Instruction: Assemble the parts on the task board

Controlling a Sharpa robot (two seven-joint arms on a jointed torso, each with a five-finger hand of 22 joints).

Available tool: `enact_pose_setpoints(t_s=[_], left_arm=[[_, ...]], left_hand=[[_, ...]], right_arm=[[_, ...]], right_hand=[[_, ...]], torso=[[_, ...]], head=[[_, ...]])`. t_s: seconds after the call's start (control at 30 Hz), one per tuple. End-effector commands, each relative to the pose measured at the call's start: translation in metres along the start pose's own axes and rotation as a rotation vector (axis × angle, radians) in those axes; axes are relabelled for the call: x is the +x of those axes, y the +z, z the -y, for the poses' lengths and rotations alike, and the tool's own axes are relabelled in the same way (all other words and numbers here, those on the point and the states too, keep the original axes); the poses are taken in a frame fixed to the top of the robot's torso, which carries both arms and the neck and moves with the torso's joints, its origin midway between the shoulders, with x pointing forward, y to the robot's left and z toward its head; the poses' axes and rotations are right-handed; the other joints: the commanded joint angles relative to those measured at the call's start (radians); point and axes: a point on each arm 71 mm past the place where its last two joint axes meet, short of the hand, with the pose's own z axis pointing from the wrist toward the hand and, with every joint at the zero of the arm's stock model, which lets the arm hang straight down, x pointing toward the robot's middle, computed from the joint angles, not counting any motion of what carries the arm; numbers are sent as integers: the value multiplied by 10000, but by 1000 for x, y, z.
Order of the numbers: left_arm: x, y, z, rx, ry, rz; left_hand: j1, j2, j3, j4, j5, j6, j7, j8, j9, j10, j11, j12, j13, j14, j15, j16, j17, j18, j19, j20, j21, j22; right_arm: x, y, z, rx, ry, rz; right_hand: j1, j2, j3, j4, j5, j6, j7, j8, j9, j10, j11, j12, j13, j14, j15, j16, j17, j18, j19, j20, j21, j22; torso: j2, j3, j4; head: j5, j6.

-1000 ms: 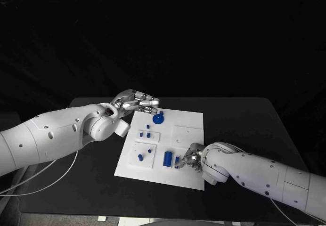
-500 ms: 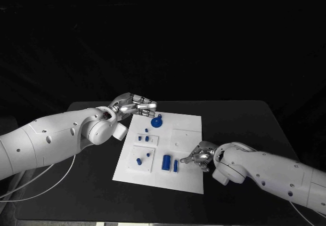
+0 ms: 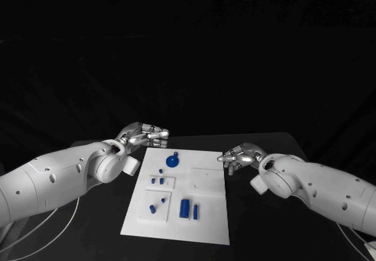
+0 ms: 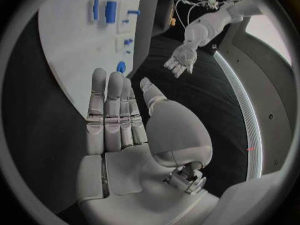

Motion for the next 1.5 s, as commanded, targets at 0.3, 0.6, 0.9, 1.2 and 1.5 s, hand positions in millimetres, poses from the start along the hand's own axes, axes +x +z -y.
enact_pose_setpoints(t_s=[0.3,0.6,0.9,1.2,1.5], left_arm=[[-31,21,-3,508,-1254,1684],[-36,28,-7,319,-1136,2005],[-22,22,-13,334,-1216,2270],[23,-4,-24,343,-1392,3106],[67,-39,-24,293,-1443,3955]], left_hand=[[-45,68,106,-45,14,-1812,-232,-92,-73,-948,-114,4,-15,-1306,63,-48,-49,1,-1004,436,-272,-101],[-3957,-383,1168,565,-1229,-10252,-1409,-648,-627,-10934,-1381,-579,-591,-11120,-1381,-649,-659,-616,-10128,-1231,-962,-800],[-13066,-383,1168,565,-1229,-10252,-1409,-648,-627,-10934,-1381,-579,-591,-11120,-1381,-649,-659,-616,-10128,-1231,-962,-800],[-13066,-383,1168,565,-1229,-10252,-1409,-648,-627,-10934,-1381,-579,-591,-11120,-1381,-649,-659,-616,-10128,-1231,-962,-800],[-13066,-383,1168,565,-1229,-10252,-1409,-648,-627,-10934,-1381,-579,-591,-11120,-1381,-649,-659,-616,-10128,-1231,-962,-800]], right_arm=[[-58,29,-9,-2268,3138,2195],[-64,34,-4,-1947,2954,2608],[-52,29,-13,-2269,3159,2738],[-9,6,-29,-2794,3842,3094],[37,-30,-33,-2599,4440,3407]], right_hand=[[-573,-200,1425,21,193,-1287,-199,-35,-76,-2015,807,-2155,-4171,-2286,1191,-2761,-5748,1047,-2992,2253,28,-7150],[-3941,-128,-1177,1256,-1840,-11018,-1062,-638,-679,-5236,-310,-2732,-4745,-5663,100,-3389,-6358,-529,-12546,284,-637,-8744],[-12373,-128,-1177,1256,-1840,-11018,-1062,-638,-679,-12276,-310,-2732,-4745,-13046,100,-3389,-6358,-529,-12546,284,-637,-8744],[-12373,-128,-1177,1256,-1840,-11018,-1062,-638,-679,-12276,-310,-2732,-4745,-13046,100,-3389,-6358,-529,-12546,284,-637,-8744],[-12373,-128,-1177,1256,-1840,-11018,-1062,-638,-679,-12276,-310,-2732,-4745,-13046,100,-3389,-6358,-529,-12546,284,-637,-8744]], torso=[[-539,18,-343],[-598,49,-342],[-937,-18,-107],[-1472,-122,265],[-1494,-127,280]], head=[[55,1197],[190,1264],[139,863],[59,231],[56,206]])
